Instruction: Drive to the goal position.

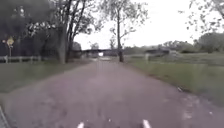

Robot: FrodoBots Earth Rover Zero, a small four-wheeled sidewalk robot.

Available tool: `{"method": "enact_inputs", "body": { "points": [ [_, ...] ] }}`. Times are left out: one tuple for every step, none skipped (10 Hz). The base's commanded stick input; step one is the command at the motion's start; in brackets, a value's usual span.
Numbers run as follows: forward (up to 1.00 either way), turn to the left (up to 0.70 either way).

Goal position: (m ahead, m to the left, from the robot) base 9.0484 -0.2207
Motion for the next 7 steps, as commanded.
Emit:
{"method": "enact_inputs", "body": {
  "points": [
    [0.7,0.35],
    [0.7,0.35],
    [0.7,0.0],
    [0.7,0.0],
    [0.7,0.0],
    [0.7,0.0],
    [0.7,0.0]
  ]
}}
